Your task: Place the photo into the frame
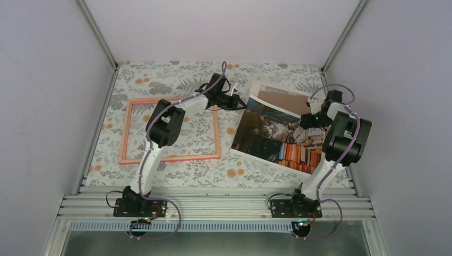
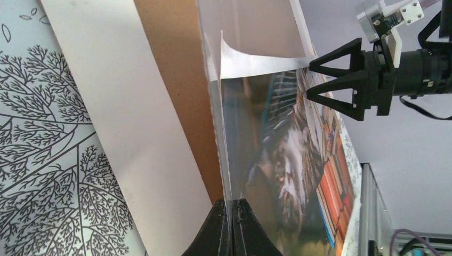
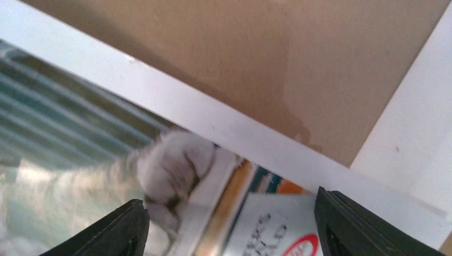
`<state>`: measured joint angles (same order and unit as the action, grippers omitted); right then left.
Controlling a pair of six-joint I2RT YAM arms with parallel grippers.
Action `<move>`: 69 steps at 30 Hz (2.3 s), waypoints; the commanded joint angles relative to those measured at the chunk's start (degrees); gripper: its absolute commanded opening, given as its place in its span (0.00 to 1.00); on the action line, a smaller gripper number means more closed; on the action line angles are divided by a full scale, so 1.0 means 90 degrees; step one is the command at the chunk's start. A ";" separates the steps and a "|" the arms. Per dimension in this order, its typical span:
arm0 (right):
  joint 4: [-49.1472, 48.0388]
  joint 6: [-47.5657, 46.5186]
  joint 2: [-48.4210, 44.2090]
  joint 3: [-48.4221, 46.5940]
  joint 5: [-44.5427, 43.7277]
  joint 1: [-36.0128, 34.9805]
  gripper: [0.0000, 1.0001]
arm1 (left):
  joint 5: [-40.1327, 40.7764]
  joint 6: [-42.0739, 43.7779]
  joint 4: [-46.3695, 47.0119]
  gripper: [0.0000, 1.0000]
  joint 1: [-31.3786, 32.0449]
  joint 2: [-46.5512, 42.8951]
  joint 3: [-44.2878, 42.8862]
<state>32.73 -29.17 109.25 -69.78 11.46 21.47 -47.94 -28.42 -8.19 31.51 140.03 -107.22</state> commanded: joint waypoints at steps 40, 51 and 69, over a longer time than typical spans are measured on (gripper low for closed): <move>0.0630 0.0002 -0.1488 0.2066 0.1744 -0.0084 0.53 | 0.2983 0.0578 -0.1008 0.02 0.0289 -0.1558 -0.1007; 0.0073 -0.0850 -0.1591 0.2790 -0.0326 -0.0358 0.27 | 0.2987 0.0754 -0.1048 0.02 0.0181 -0.1656 -0.1059; -0.0314 -0.2016 -0.1443 0.2767 -0.1927 0.0465 0.26 | 0.2794 0.1066 -0.0989 0.02 -0.0427 -0.2490 -0.0076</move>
<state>24.64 -43.44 92.60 -47.37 6.72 22.44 -22.48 -20.14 -18.59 29.54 122.63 -109.58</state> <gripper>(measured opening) 0.254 0.026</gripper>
